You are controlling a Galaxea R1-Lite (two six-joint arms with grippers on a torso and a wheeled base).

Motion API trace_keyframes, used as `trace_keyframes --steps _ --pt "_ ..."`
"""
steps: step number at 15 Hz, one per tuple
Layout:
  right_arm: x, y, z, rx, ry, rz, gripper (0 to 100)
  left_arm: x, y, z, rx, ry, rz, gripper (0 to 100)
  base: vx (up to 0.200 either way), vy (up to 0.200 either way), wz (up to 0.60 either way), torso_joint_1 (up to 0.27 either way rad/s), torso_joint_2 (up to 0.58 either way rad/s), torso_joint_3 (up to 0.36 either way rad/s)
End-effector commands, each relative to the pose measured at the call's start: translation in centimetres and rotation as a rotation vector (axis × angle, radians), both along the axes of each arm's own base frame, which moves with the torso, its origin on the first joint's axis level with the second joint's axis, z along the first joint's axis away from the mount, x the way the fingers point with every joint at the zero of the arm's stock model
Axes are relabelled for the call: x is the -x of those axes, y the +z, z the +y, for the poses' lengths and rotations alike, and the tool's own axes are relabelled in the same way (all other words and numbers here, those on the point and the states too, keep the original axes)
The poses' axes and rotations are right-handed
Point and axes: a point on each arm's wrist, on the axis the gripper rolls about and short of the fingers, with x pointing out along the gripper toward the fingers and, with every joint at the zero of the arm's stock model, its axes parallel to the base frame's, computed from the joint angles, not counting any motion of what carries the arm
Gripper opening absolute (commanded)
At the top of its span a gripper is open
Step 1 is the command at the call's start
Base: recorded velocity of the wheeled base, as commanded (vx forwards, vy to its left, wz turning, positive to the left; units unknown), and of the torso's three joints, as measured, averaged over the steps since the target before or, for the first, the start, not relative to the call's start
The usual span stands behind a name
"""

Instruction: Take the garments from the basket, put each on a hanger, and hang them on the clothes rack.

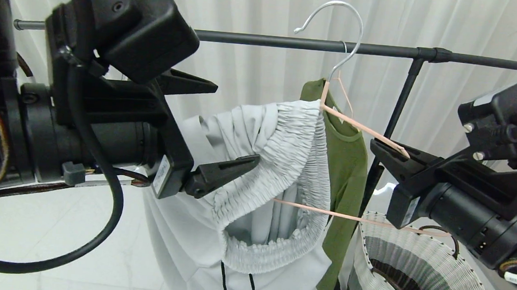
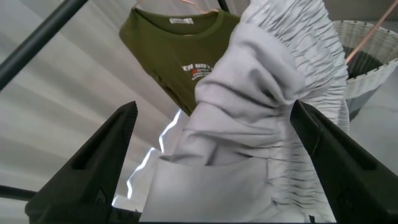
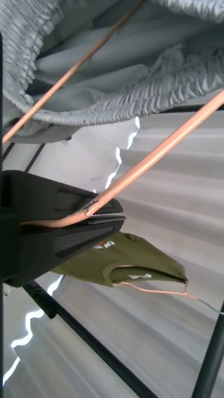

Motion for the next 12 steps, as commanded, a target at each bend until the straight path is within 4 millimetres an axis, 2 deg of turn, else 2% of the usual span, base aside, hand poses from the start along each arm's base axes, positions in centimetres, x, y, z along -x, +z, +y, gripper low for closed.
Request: trace_keyframes --steps 1,11,12 --pt "0.2 0.0 0.1 -0.003 0.012 -0.004 0 -0.5 -0.5 -0.3 -0.015 0.002 0.013 100 0.0 0.0 0.0 0.0 0.0 0.0" --pt "0.8 -0.9 -0.1 0.023 0.02 -0.044 0 -0.6 -1.4 0.5 -0.037 0.03 0.032 100 0.0 0.0 0.0 0.0 0.0 0.0" --pt "0.8 -0.9 -0.1 0.025 0.021 -0.047 0 -0.6 -1.5 0.5 -0.041 0.031 0.034 0 0.0 0.0 0.0 0.0 0.0 0.0"
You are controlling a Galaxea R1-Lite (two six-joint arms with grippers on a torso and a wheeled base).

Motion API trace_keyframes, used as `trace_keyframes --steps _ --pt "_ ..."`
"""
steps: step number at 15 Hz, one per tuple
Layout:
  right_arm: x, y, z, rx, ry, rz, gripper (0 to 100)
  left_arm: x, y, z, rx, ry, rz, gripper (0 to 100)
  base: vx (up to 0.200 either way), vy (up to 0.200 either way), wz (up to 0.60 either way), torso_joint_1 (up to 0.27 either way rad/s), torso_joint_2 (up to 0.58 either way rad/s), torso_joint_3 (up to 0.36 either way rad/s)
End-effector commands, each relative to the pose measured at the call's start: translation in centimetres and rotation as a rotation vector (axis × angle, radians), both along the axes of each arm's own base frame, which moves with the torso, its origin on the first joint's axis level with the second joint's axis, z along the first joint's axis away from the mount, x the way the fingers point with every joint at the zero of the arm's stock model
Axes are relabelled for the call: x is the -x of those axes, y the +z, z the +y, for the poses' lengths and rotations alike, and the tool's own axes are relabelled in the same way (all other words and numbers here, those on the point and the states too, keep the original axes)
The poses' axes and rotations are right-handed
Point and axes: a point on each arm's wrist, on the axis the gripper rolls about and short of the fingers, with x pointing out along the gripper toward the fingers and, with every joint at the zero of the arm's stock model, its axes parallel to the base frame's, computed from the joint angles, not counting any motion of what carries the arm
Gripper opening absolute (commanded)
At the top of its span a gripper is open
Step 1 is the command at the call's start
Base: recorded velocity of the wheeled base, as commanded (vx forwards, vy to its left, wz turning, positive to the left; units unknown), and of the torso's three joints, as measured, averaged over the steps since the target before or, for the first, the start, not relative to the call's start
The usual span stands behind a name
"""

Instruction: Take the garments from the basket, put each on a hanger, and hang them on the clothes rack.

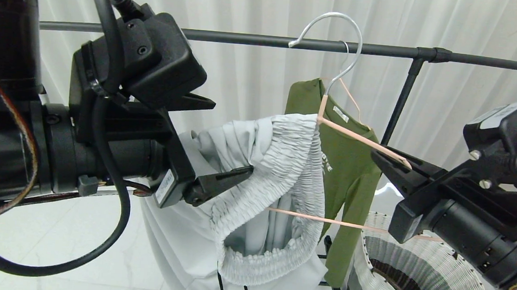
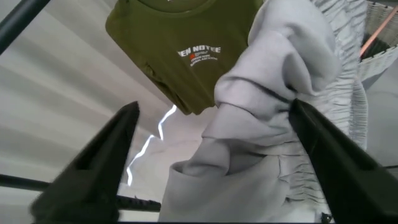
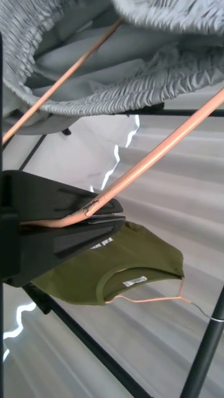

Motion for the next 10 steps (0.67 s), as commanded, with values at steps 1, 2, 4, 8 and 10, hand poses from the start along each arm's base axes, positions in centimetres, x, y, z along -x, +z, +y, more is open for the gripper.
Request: trace_keyframes --steps 1,2,4,8,10 --pt "0.17 0.04 0.17 -0.002 0.01 -0.002 0 0.09 -0.16 0.09 -0.007 0.0 0.0 0 0.0 0.0 0.0 0.0 0.0 0.0" --pt "0.41 0.11 0.23 -0.004 0.021 -0.003 0 0.02 -0.23 0.03 -0.01 -0.001 0.001 0 0.0 0.0 0.0 0.0 0.0 0.0" --pt "0.77 0.22 0.42 -0.013 0.039 -0.009 0 -0.11 -0.38 -0.08 -0.015 -0.001 0.007 0 0.0 0.0 0.0 0.0 0.0 0.0" --pt "0.82 0.29 0.47 -0.017 0.042 -0.016 0 0.0 -0.75 0.07 -0.023 0.004 0.015 0 0.0 0.0 0.0 0.0 0.0 0.0" --pt "0.83 0.29 0.47 -0.016 0.043 -0.017 0 -0.25 -0.82 0.23 -0.027 0.02 0.015 0 0.0 0.0 0.0 0.0 0.0 0.0"
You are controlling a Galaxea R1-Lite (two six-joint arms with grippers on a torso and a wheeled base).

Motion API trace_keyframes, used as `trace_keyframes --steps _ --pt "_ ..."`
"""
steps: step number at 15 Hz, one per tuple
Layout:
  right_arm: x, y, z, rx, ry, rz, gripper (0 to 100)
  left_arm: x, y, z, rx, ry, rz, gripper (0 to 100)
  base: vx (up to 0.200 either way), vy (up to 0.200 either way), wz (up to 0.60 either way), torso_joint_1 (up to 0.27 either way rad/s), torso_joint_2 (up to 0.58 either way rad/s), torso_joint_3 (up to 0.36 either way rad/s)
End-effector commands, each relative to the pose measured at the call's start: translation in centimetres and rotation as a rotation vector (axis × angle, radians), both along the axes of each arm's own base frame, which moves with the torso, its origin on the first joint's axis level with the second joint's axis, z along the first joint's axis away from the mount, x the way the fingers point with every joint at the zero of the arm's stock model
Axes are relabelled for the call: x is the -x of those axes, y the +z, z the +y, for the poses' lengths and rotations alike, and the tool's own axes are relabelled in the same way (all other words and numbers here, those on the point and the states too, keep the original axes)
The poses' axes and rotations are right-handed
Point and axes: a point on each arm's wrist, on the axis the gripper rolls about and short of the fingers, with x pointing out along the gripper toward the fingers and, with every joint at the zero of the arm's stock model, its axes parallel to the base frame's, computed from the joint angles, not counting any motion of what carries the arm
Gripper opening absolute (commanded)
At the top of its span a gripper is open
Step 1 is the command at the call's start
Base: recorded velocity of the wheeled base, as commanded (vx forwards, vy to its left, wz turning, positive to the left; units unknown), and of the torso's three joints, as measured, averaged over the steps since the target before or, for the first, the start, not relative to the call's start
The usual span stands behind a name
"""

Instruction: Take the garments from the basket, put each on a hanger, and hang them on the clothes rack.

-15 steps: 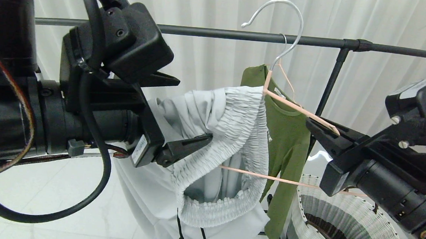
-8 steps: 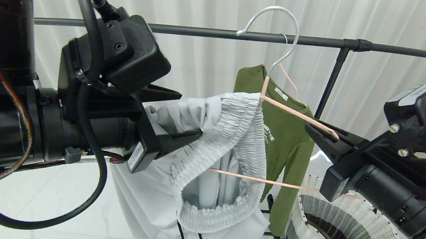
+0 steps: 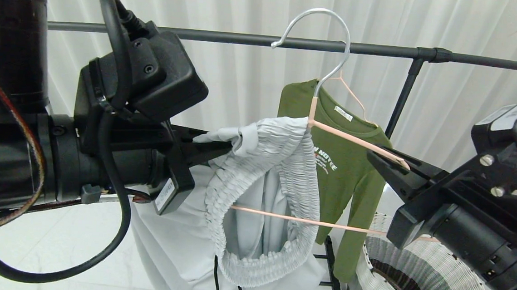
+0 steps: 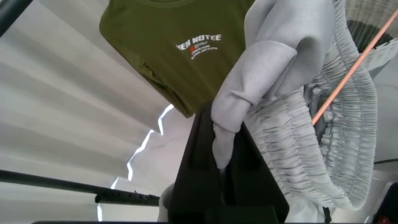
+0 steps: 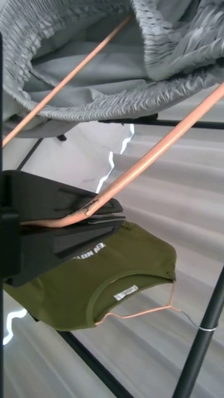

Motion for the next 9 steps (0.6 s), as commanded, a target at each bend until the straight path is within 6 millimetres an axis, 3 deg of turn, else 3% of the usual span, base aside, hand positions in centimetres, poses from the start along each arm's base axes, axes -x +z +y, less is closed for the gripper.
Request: trace_keyframes --steps 1,2,9 --pt "0.0 0.0 0.0 -0.001 0.003 -0.002 0 -0.2 0.0 0.1 -0.001 0.011 0.0 0 0.0 0.0 0.0 0.0 0.0 0.0" --pt "0.1 0.0 0.0 0.0 0.004 -0.001 100 -0.3 0.1 0.2 0.002 0.015 -0.002 0 0.0 0.0 0.0 0.0 0.0 0.0" --pt "0.1 -0.1 0.0 0.01 0.004 -0.005 100 -1.3 0.1 1.2 0.04 0.137 -0.118 0 0.0 0.0 0.0 0.0 0.0 0.0"
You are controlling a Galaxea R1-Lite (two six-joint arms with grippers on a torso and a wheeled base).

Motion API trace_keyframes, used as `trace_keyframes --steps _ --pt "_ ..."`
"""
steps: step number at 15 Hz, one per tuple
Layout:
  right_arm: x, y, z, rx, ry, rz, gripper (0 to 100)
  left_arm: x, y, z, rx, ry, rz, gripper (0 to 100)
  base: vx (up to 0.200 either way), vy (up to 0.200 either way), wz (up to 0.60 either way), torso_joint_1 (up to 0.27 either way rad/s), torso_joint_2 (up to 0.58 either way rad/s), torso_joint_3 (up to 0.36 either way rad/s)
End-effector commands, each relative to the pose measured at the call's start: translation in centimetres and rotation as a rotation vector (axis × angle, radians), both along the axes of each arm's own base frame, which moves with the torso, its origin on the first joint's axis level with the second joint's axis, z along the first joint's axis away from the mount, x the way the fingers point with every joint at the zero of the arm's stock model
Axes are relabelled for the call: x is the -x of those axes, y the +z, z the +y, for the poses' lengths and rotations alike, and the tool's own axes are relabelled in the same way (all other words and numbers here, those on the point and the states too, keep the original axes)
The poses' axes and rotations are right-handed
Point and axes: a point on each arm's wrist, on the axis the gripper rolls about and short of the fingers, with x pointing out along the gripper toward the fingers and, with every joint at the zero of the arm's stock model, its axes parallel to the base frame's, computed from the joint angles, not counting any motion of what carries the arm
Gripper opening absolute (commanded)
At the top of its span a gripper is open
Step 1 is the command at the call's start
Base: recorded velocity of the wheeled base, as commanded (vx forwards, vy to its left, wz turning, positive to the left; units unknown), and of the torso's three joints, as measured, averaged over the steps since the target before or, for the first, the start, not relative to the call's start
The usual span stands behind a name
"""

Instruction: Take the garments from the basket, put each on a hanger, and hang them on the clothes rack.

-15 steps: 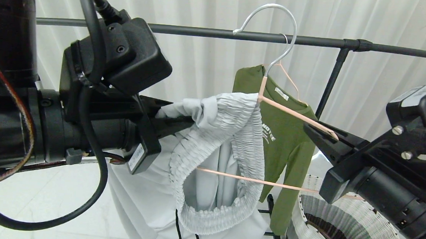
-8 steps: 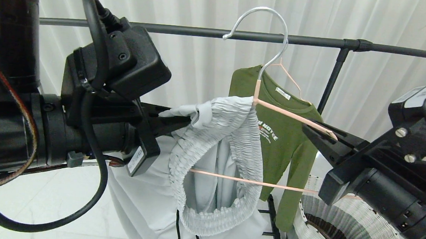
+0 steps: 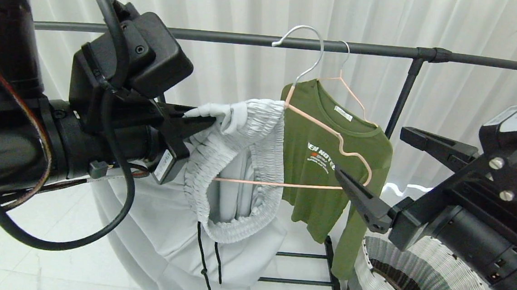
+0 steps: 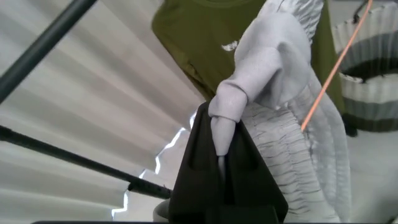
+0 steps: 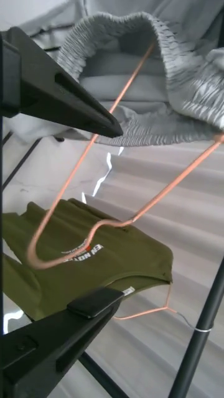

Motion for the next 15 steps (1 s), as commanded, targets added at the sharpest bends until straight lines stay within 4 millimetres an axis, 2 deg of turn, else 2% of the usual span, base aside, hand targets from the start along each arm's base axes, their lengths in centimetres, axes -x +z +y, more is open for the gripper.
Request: trace_keyframes --steps 1,5,10,12,15 --pt "0.0 -0.1 0.1 0.003 0.004 0.002 100 -0.1 -0.4 0.1 0.01 0.007 -0.013 0 0.0 0.0 0.0 0.0 0.0 0.0" --pt "1.1 -0.2 0.6 -0.008 0.062 0.016 100 -0.3 0.1 0.1 0.051 0.019 -0.094 0 0.0 0.0 0.0 0.0 0.0 0.0" --pt "2.9 -2.6 3.9 -0.005 0.197 0.143 100 0.0 1.6 0.2 0.103 0.117 -0.149 0 0.0 0.0 0.0 0.0 0.0 0.0" --pt "2.4 -3.4 5.2 -0.036 0.196 0.21 100 0.2 2.0 0.1 0.124 0.108 -0.173 0 0.0 0.0 0.0 0.0 0.0 0.0" --pt "0.3 -3.6 6.8 -0.156 0.148 0.309 100 0.7 2.7 0.0 0.147 0.092 -0.19 0 0.0 0.0 0.0 0.0 0.0 0.0"
